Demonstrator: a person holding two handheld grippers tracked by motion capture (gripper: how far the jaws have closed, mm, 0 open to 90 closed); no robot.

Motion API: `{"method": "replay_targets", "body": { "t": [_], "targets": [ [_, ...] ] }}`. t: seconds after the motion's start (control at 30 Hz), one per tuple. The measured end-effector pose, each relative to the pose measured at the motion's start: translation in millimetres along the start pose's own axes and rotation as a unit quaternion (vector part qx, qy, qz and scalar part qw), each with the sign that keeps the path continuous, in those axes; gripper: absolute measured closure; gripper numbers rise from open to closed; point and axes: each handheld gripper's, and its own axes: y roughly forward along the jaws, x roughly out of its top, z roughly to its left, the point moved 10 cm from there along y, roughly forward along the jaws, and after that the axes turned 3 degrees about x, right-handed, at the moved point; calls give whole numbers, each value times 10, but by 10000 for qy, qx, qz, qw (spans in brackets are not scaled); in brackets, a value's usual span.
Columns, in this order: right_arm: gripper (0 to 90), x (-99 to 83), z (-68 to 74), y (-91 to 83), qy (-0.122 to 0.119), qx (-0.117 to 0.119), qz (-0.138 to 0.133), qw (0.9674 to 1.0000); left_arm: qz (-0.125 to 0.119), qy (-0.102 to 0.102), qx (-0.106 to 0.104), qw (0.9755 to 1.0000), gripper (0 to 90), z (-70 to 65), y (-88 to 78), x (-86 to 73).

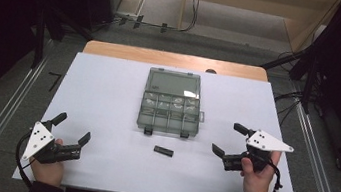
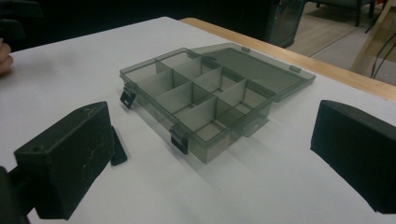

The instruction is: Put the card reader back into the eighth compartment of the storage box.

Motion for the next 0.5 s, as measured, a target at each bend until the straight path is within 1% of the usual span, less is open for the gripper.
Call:
{"method": "replay_targets", "body": {
  "t": [0.13,0.17,0.2,0.23,0.5],
  "targets": [
    [0,35,52,96,-39,113,73,9999,-3,-9,-1,10000,23,2,-1,1],
    [0,41,70,118,-57,172,107,9998,-6,-5,-3,10000,23,1,-1,1],
    [0,41,70,118,-57,172,107,9998,-6,-5,-3,10000,23,1,-1,1],
    [0,53,99,167,-78,232,158,9996,1,4,-6,10000,23,1,-1,0],
    [0,118,178,298,-127,378,241,9989,6,11,-7,10000,23,-2,2,-1]
  ]
}}
